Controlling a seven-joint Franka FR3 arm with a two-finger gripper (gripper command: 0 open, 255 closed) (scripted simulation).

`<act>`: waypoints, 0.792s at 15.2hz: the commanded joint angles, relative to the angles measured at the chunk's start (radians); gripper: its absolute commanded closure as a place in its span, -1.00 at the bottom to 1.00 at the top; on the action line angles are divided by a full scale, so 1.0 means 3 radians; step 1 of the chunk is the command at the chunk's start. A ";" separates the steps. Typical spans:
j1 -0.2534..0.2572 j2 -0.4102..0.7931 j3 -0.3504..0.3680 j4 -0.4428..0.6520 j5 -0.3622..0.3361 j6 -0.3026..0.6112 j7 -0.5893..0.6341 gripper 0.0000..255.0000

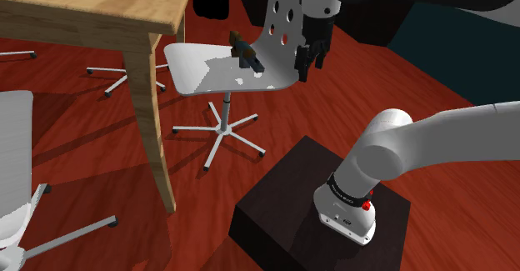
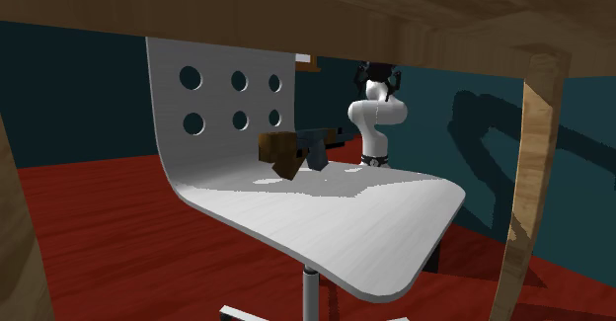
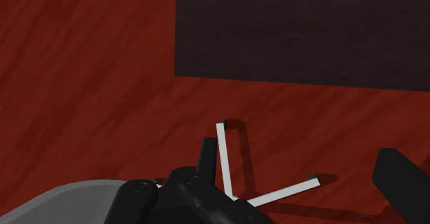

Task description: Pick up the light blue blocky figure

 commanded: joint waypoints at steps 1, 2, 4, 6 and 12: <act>0.0000 0.0000 0.0000 0.0000 0.0000 0.0000 0.0000 -1.00; -0.0025 0.0117 -0.0017 0.0039 0.0001 0.0098 0.0027 -1.00; -0.0074 0.0353 -0.0051 0.0129 0.0004 0.0285 0.0077 -1.00; -0.0118 0.0591 -0.0085 0.0236 0.0009 0.0456 0.0125 -1.00; -0.0230 0.1303 -0.0193 0.0649 0.0044 0.0880 0.0244 -1.00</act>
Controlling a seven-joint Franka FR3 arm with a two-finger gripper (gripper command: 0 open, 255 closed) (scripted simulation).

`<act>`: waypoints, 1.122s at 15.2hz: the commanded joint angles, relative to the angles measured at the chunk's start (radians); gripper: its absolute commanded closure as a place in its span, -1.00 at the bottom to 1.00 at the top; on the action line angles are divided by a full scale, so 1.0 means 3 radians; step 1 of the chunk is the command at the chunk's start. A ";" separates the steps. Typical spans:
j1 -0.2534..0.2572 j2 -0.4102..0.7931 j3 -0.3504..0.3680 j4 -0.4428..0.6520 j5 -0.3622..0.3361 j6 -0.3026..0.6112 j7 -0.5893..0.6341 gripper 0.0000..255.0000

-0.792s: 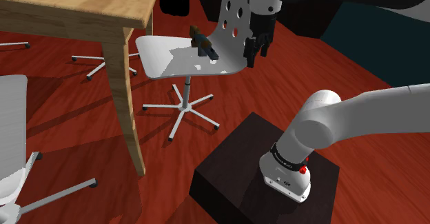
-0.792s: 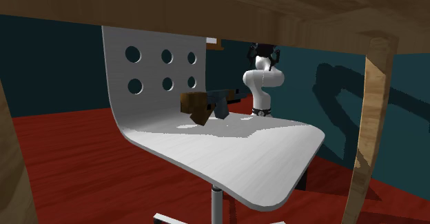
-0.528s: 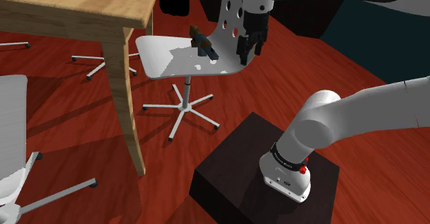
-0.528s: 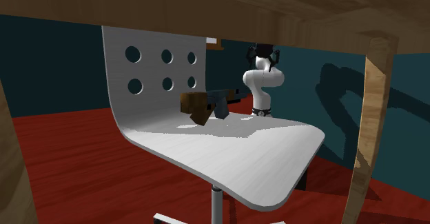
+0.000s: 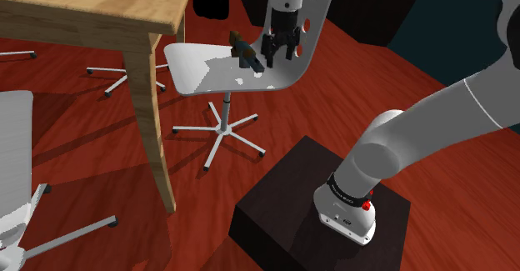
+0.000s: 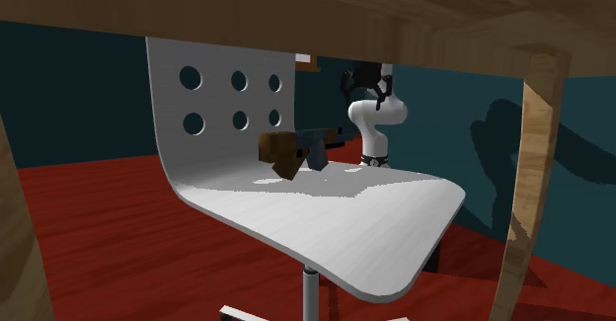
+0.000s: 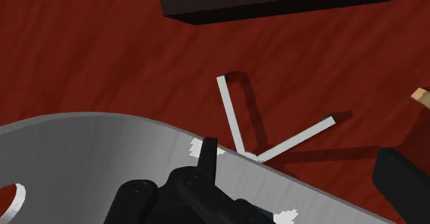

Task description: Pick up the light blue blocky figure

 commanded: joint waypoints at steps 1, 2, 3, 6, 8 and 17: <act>-0.0036 0.0230 -0.0040 0.0130 0.0017 0.0144 0.0034 -1.00; -0.0052 0.0347 -0.0058 0.0215 0.0028 0.0197 0.0048 -1.00; -0.0067 0.0464 -0.0077 0.0304 0.0041 0.0246 0.0062 -1.00; -0.0111 0.0813 -0.0132 0.0590 0.0088 0.0371 0.0096 -1.00; -0.0140 0.1045 -0.0169 0.0799 0.0128 0.0435 0.0114 -1.00; -0.0296 0.2107 -0.0312 0.1941 0.0382 0.0531 0.0155 -1.00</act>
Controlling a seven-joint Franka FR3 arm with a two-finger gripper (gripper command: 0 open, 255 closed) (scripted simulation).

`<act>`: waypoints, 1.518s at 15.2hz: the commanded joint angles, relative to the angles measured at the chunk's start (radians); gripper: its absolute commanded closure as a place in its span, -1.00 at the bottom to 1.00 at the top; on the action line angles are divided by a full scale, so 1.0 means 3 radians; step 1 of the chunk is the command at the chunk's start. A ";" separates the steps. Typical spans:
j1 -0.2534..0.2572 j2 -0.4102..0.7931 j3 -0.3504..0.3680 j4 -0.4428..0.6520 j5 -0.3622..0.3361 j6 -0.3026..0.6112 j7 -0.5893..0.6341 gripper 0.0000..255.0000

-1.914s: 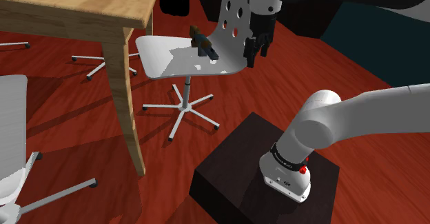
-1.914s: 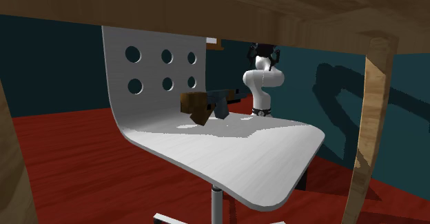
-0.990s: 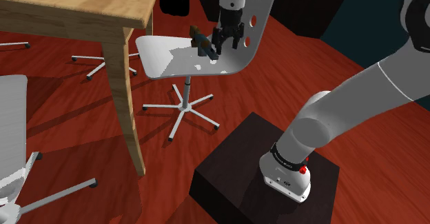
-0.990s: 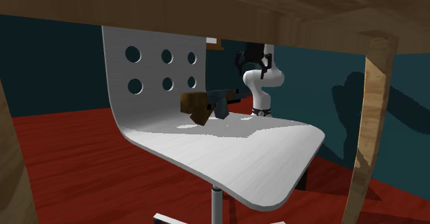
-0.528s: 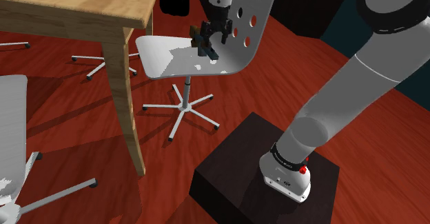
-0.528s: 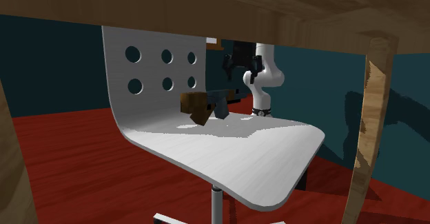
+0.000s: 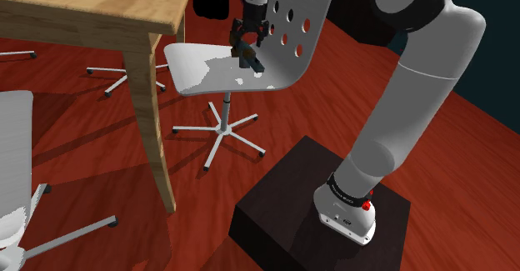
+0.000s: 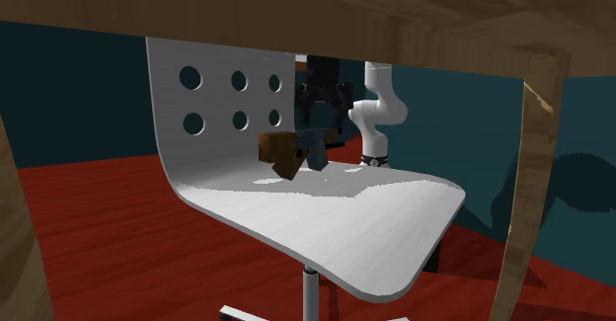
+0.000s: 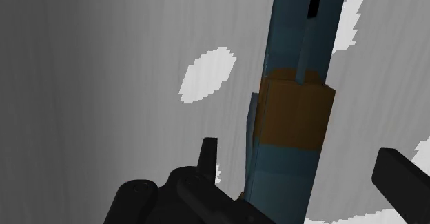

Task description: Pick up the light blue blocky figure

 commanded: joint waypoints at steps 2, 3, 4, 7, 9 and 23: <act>-0.0039 0.0209 -0.0023 0.0218 0.0055 0.0025 -0.0005 -1.00; -0.0039 0.0215 -0.0023 0.0181 0.0055 0.0068 -0.0005 -1.00; -0.0039 0.0222 -0.0023 0.0145 0.0056 0.0110 -0.0005 -1.00; -0.0039 0.0246 -0.0022 0.0043 0.0058 0.0237 -0.0006 -1.00; -0.0039 0.0261 -0.0022 -0.0008 0.0059 0.0302 -0.0006 -1.00; -0.0039 0.0233 -0.0022 0.0089 0.0057 0.0177 -0.0005 1.00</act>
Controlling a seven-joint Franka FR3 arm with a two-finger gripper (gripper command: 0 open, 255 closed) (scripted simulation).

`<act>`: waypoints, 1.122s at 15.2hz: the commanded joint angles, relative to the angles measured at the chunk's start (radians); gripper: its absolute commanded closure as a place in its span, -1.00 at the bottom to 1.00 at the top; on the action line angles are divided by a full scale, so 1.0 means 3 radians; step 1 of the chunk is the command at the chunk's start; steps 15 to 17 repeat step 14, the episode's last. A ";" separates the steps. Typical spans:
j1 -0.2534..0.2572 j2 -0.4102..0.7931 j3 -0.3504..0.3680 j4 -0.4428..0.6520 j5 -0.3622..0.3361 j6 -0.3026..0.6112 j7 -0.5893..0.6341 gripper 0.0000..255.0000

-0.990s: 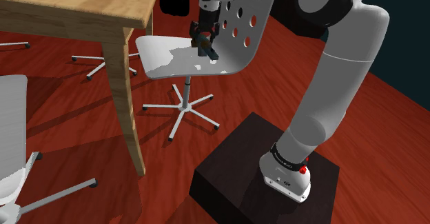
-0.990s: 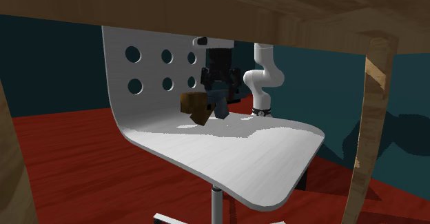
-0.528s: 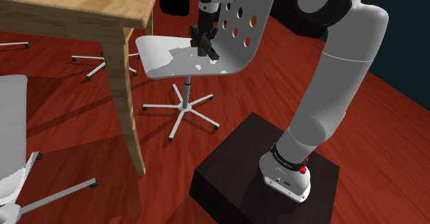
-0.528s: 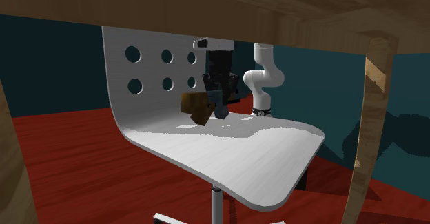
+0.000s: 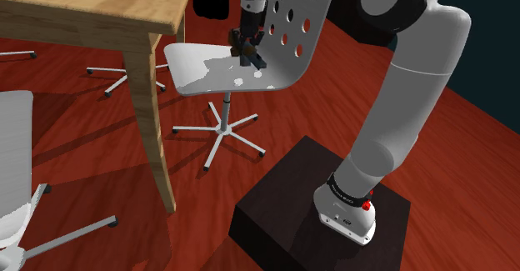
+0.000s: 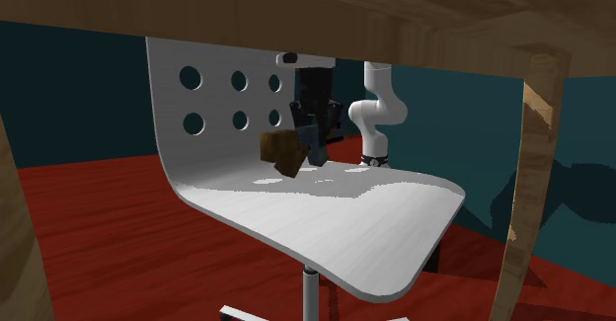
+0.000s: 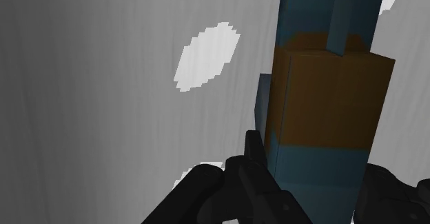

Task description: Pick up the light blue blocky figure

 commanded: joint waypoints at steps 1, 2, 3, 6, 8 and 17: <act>0.0001 -0.0022 0.0000 0.0055 -0.0002 -0.0075 0.0003 1.00; 0.0001 -0.0029 0.0000 0.0090 -0.0003 -0.0117 0.0003 1.00; 0.0001 -0.0036 0.0000 0.0126 -0.0003 -0.0160 0.0003 1.00; 0.0001 -0.0050 -0.0001 0.0241 -0.0005 -0.0289 0.0003 1.00; 0.0001 -0.0057 -0.0001 0.0322 -0.0005 -0.0377 0.0003 1.00; -0.0001 -0.0060 -0.0002 0.0504 -0.0006 -0.0562 0.0002 1.00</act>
